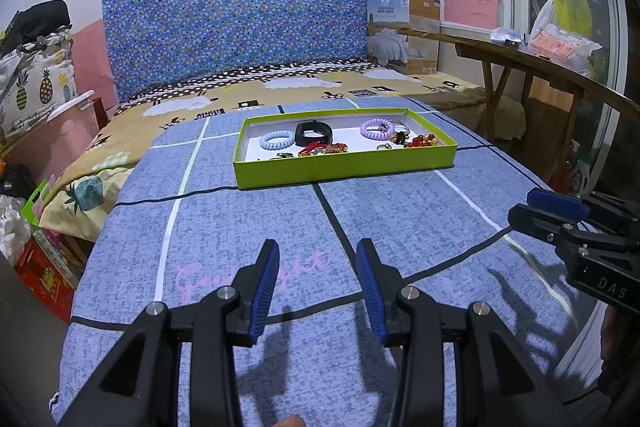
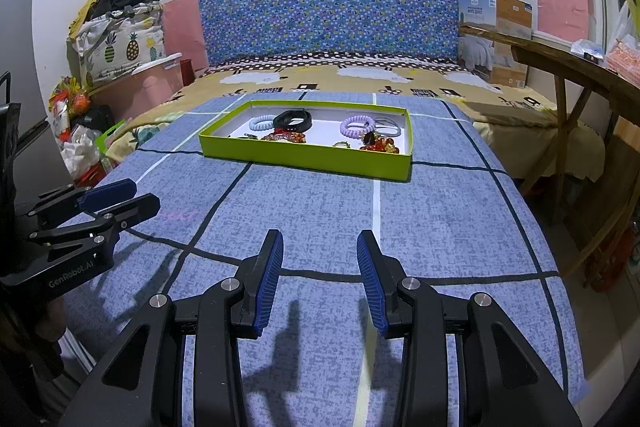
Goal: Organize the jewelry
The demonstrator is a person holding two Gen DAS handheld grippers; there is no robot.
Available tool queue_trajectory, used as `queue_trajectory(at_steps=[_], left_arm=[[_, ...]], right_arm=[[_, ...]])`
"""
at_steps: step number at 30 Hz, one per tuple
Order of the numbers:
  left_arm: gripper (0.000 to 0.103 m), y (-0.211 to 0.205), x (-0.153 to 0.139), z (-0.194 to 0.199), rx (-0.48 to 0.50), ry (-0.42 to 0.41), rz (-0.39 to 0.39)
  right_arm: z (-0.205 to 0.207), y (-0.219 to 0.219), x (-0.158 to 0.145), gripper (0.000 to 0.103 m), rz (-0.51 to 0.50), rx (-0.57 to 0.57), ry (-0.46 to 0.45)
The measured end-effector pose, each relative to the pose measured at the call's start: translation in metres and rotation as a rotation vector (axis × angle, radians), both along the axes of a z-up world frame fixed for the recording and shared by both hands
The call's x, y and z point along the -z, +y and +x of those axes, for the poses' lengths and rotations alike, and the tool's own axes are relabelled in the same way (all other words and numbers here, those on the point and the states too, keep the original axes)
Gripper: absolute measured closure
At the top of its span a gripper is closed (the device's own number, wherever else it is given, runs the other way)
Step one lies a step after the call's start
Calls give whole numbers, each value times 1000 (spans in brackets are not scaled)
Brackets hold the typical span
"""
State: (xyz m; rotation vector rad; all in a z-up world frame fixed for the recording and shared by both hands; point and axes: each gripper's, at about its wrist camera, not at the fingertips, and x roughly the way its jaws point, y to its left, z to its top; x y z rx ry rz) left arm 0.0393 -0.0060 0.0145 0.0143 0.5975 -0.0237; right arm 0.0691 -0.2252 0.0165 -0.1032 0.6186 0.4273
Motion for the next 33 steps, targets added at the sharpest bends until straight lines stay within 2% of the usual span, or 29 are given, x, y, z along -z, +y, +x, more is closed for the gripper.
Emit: queue_trajectory(at_steps=[33], left_arm=[[61, -8, 4, 2, -6, 15, 22]], right_arm=[[-1, 2, 0, 64, -11, -4, 1]])
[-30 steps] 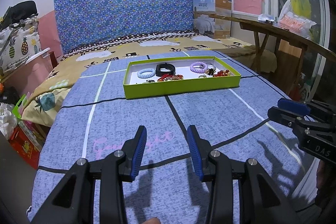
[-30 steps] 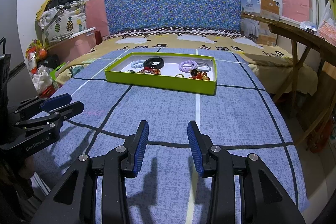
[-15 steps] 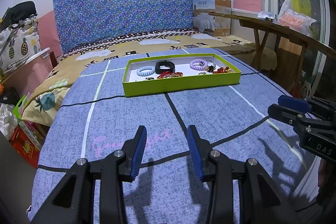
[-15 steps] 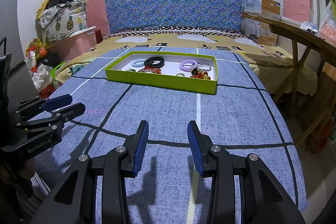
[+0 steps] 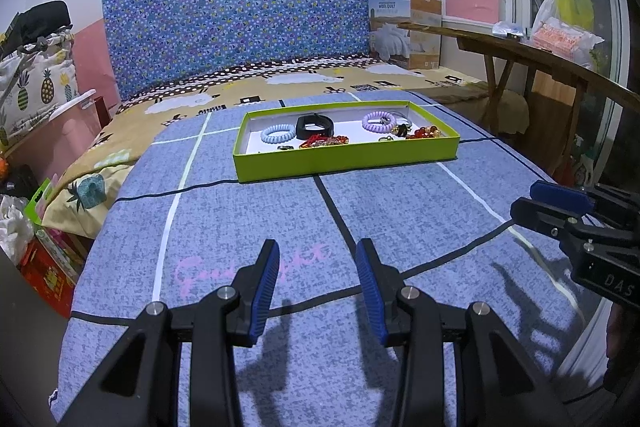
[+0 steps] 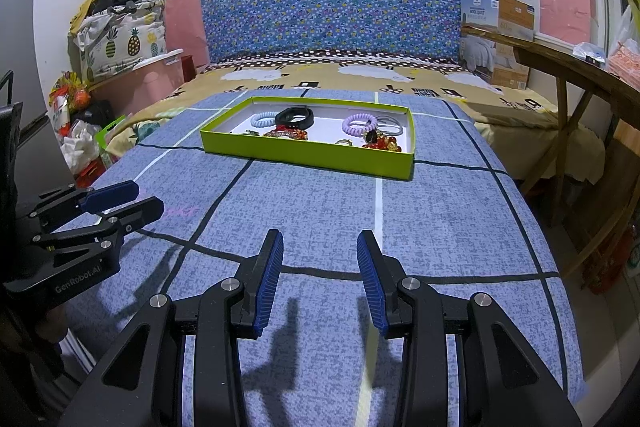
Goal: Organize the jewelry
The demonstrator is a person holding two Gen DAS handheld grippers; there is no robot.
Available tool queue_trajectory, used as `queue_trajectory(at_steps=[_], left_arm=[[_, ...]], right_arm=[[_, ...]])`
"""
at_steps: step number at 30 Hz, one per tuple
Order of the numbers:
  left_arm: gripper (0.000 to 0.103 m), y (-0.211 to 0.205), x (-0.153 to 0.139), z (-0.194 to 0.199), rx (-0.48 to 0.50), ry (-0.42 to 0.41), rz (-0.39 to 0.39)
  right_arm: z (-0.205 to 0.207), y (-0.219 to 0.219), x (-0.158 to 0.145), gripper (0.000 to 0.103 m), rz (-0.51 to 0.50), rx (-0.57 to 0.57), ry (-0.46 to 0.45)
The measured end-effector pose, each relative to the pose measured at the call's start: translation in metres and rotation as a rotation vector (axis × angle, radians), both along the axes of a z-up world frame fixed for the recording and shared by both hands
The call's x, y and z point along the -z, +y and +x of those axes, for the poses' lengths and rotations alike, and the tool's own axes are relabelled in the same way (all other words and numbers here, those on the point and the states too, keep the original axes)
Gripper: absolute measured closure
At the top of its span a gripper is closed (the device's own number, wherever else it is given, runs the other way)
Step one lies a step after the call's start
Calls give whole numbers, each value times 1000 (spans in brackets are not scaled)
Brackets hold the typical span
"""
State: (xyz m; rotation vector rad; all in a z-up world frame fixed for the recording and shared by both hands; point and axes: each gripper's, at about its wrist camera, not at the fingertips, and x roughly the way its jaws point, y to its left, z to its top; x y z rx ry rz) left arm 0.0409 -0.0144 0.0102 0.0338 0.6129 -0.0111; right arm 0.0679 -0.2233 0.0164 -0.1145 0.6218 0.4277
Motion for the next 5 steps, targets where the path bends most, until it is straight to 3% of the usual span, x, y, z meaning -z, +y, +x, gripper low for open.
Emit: queue_trajectory(at_steps=[5], left_arm=[[61, -2, -1, -1, 12, -3, -5]], right_arm=[[0, 0, 0, 64, 0, 0, 0]])
